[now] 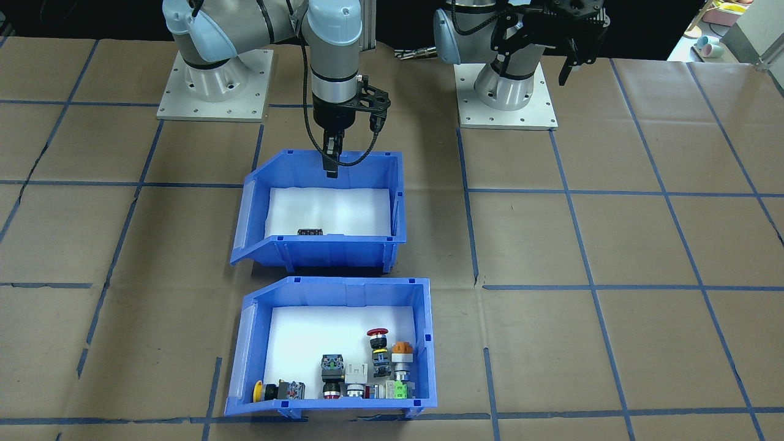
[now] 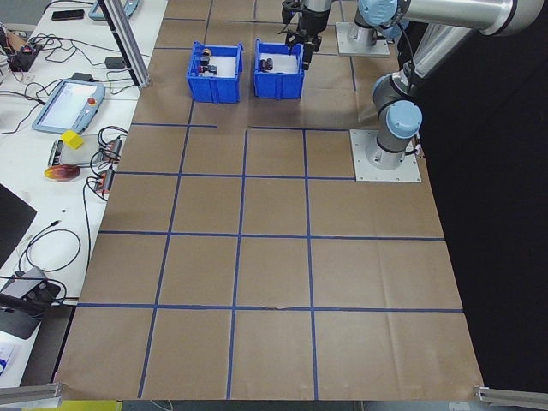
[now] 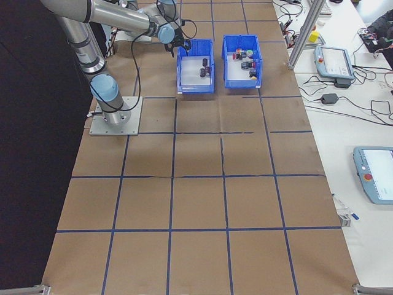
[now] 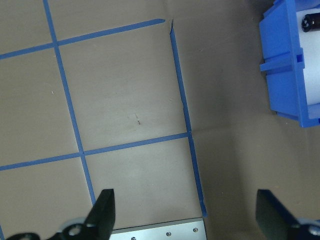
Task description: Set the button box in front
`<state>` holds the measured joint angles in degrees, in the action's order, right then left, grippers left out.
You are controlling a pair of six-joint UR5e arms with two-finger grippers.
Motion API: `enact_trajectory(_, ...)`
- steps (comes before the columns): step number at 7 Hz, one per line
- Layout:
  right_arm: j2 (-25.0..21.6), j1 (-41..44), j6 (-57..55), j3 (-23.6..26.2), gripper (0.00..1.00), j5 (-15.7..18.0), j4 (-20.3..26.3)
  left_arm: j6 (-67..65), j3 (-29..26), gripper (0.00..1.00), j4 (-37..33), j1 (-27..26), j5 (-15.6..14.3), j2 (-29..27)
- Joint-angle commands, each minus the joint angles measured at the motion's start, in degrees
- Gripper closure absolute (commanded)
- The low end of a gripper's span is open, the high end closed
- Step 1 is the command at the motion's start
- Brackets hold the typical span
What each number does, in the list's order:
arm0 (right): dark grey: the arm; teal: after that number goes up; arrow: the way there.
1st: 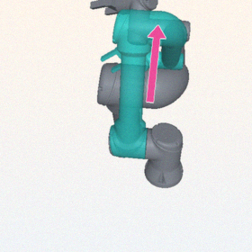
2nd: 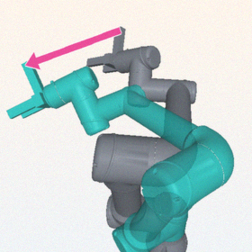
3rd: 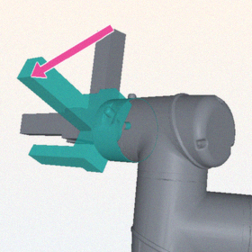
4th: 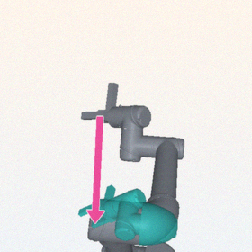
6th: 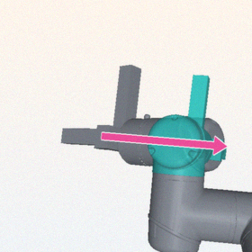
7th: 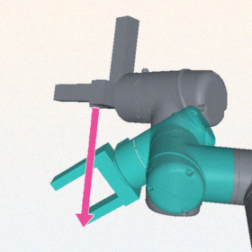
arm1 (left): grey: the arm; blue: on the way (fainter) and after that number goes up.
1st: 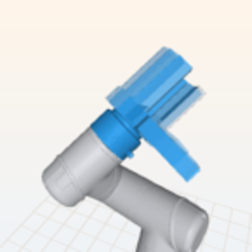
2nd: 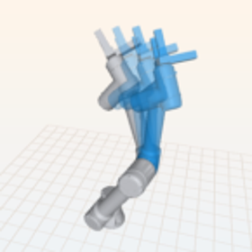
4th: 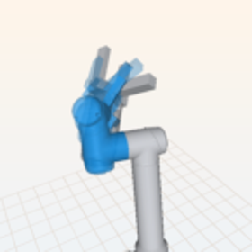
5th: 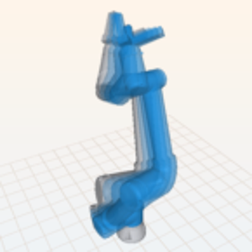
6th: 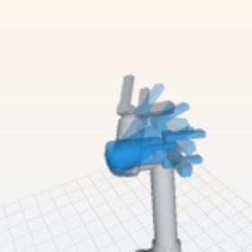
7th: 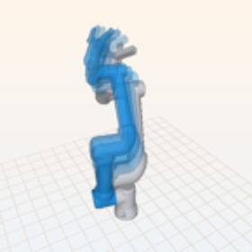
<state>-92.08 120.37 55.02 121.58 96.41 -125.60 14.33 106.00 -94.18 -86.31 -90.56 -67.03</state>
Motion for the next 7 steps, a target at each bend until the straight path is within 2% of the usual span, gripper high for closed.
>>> enact_trajectory(1,-4.84,-2.31,0.35,-4.49,0.0,0.61,10.68,0.0,0.0,0.0,-0.04,0.0,0.03,-0.03)
enact_trajectory(2,-5.03,-6.68,0.35,-6.17,0.0,0.88,11.95,0.0,0.0,0.0,-0.04,0.0,0.03,-0.03)
enact_trajectory(4,-5.38,-21.15,0.09,-8.63,0.0,-0.17,12.13,0.0,0.0,0.0,0.05,0.09,0.12,-0.03)
enact_trajectory(5,-5.3,-25.84,-0.7,-10.47,0.0,-3.22,12.4,-0.18,0.18,0.0,0.05,0.09,0.03,-0.03)
enact_trajectory(6,-4.78,-29.37,-5.93,-11.88,0.0,-5.34,13.88,-0.35,0.61,0.0,0.05,0.09,0.12,-0.03)
enact_trajectory(7,-4.95,-31.49,-18.77,-13.2,0.0,-5.45,13.98,-0.35,0.96,0.0,0.05,0.09,0.12,0.05)
